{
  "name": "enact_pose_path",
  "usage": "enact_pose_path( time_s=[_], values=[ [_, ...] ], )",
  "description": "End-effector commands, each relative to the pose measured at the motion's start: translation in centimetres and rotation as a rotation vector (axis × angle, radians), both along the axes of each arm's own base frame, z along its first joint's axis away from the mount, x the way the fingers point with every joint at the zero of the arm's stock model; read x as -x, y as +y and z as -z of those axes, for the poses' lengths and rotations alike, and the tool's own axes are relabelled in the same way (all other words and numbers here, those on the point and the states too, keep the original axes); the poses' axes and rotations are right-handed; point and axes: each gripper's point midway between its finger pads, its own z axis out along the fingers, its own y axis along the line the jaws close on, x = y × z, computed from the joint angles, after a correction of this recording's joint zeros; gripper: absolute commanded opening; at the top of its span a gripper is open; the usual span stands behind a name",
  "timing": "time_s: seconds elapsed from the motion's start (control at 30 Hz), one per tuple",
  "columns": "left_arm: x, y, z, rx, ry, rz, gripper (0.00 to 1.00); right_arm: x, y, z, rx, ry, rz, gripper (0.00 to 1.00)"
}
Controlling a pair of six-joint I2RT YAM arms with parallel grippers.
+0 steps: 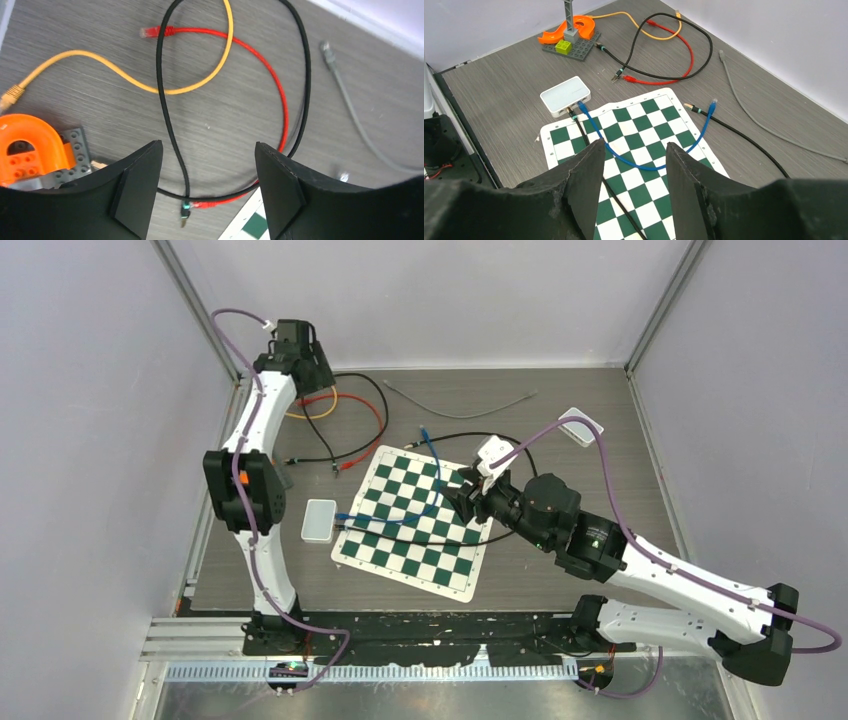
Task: Insert the plug into the switch port
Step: Pick up the connector from the center of the board.
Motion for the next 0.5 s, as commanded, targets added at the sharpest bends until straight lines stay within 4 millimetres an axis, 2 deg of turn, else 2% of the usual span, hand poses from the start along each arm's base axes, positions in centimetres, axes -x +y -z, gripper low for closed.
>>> enact_pose_path(
  time_s=[0.0,0.07,0.17,0.27,0.47],
  values=[
    [-2.5,1.9,-1.1,0.238,-0.132,-0.26,0.68,-0.2,-0.5,-2.4,-0.017,-0.044,0.013,0.55],
    [-3.1,2.7,-0.8,0.315,-0.175,-0.346,0.65,-0.2,-0.5,-2.7,-0.012,-0.048,0.011,0.55],
    [-3.5,5.2,0.6,0.371,-0.198,-0.475,0.63,-0.4,-0.5,-3.3,-0.012,-0.06,0.014,0.55],
    [-4.0,6.1,1.7,0.369,-0.194,-0.535,0.6,-0.5,-0.6,-3.6,-0.013,-0.067,0.022,0.55],
    [-3.8,7.8,3.9,0.363,-0.188,-0.66,0.58,-0.8,-1.0,-3.9,0.002,-0.079,0.033,0.55]
  ],
)
